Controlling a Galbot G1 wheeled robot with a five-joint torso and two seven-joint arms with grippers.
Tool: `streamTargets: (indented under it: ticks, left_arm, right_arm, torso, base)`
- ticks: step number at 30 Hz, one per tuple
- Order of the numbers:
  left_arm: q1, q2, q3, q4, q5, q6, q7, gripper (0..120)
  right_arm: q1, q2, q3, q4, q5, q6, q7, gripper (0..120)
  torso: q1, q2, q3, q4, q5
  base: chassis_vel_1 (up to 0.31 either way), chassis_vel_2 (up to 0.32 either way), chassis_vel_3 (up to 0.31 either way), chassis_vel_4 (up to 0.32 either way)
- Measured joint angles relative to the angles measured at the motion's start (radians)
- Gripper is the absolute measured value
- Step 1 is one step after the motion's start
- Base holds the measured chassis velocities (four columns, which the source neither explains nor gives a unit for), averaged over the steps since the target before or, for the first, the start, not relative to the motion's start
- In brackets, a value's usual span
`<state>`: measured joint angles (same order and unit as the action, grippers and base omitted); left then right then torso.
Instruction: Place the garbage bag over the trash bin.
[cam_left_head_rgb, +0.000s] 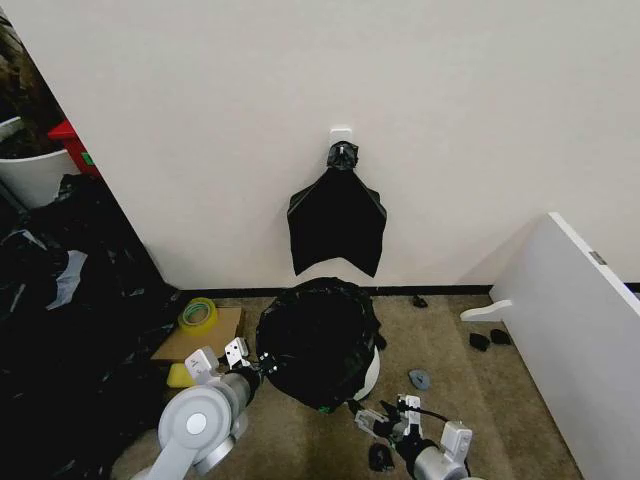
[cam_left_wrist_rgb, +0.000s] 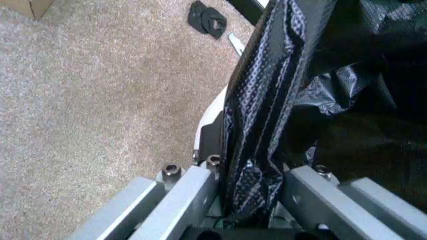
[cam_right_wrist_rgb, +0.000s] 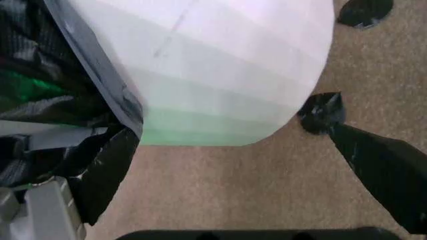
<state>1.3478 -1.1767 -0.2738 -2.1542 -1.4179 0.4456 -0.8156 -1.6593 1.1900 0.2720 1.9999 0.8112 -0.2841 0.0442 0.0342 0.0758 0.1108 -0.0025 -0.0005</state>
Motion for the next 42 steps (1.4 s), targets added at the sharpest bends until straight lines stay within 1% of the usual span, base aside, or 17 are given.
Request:
streamTargets:
  ticks: [4, 7, 9, 12, 19, 22, 26, 31, 32, 34, 37, 40, 41, 42]
  left_arm:
    - [0.001, 0.0, -0.001, -0.003, -0.003, 0.002, -0.002, 0]
    - [-0.003, 0.001, -0.004, 0.008, -0.004, 0.002, -0.003, 0]
    - [-0.02, -0.003, -0.014, 0.039, -0.005, 0.001, -0.003, 0]
    - [-0.033, -0.011, -0.018, 0.062, -0.006, -0.001, -0.003, 0]
    - [-0.059, -0.016, -0.005, 0.098, 0.009, -0.006, -0.012, 0]
    - [-0.062, -0.014, 0.006, 0.101, 0.027, -0.003, -0.018, 0]
    - [-0.076, -0.013, 0.03, 0.113, 0.061, 0.022, -0.048, 0]
    - [-0.118, -0.016, 0.051, 0.158, 0.09, 0.035, -0.071, 0]
    - [-0.133, -0.019, 0.055, 0.175, 0.1, 0.033, -0.072, 0]
    - [-0.141, -0.02, 0.057, 0.182, 0.105, 0.031, -0.072, 0]
    - [-0.189, -0.032, 0.061, 0.227, 0.118, 0.02, -0.069, 0]
    - [-0.205, -0.041, 0.062, 0.241, 0.118, 0.02, -0.068, 0]
    - [-0.211, -0.048, 0.062, 0.247, 0.119, 0.016, -0.066, 5]
    - [-0.211, -0.048, 0.062, 0.247, 0.119, 0.016, -0.066, 5]
  right_arm:
    - [0.009, 0.0, 0.004, -0.017, -0.009, 0.008, -0.003, 100]
    - [-0.018, -0.007, 0.005, 0.011, -0.04, 0.023, -0.022, 100]
    - [-0.06, -0.017, 0.005, 0.051, -0.072, 0.044, -0.044, 100]
    - [-0.083, -0.023, 0.011, 0.077, -0.078, 0.051, -0.052, 100]
    - [-0.123, -0.03, 0.029, 0.11, -0.112, 0.071, -0.06, 100]
    - [-0.124, -0.028, 0.044, 0.115, -0.111, 0.078, -0.049, 100]
    - [-0.127, -0.023, 0.068, 0.138, -0.105, 0.087, -0.035, 100]
    - [-0.129, -0.012, 0.075, 0.167, -0.098, 0.089, -0.03, 100]
    - [-0.129, -0.01, 0.075, 0.17, -0.098, 0.089, -0.029, 100]
    - [-0.129, -0.01, 0.075, 0.171, -0.098, 0.089, -0.029, 100]
    - [-0.128, -0.008, 0.075, 0.175, -0.098, 0.088, -0.028, 100]
    - [-0.128, -0.008, 0.077, 0.179, -0.097, 0.087, -0.027, 100]
    - [-0.127, -0.009, 0.078, 0.181, -0.095, 0.086, -0.027, 100]
    - [-0.127, -0.009, 0.078, 0.181, -0.095, 0.086, -0.027, 100]
  torso:
    - [0.0, 0.0, 0.0, 0.0001, 0.0]
    - [0.0, 0.0, 0.0, 0.0, -0.0002]
    - [0.0, 0.0, 0.0, -0.0001, -0.0002]
    - [0.0, 0.0, 0.0, 0.0, -0.0001]
    - [0.0, 0.0, 0.0, -0.0001, -0.0001]
    - [0.0, 0.0, 0.0, -0.0001, -0.0001]
    - [0.0, 0.0, 0.0, 0.0, -0.0001]
    - [0.0, 0.0, 0.0, 0.0, 0.0]
    - [0.0, 0.0, 0.0, 0.0, -0.0002]
    - [0.0, 0.0, 0.0, 0.0, -0.0003]
    - [0.0, 0.0, 0.0, -0.0001, 0.0]
    - [0.0, 0.0, 0.0, -0.0002, -0.0002]
    - [0.0, 0.0, 0.0, -0.0001, -0.0001]
    - [0.0, 0.0, 0.0, -0.0001, -0.0001]
  base:
    - [0.0, 0.0, 0.0, 0.0]
    - [0.0, 0.0, 0.0, 0.0]
    - [0.0, 0.0, 0.0, 0.0]
    - [0.0, 0.0, 0.0, 0.0]
    - [0.0, 0.0, 0.0, 0.0]
    - [0.0, 0.0, 0.0, 0.0]
    - [0.0, 0.0, 0.0, 0.0]
    - [0.0, 0.0, 0.0, 0.0]
    - [0.0, 0.0, 0.0, 0.0]
    - [0.0, 0.0, 0.0, 0.0]
    - [0.0, 0.0, 0.0, 0.0]
    - [0.0, 0.0, 0.0, 0.0]
    - [0.0, 0.0, 0.0, 0.0]
    - [0.0, 0.0, 0.0, 0.0]
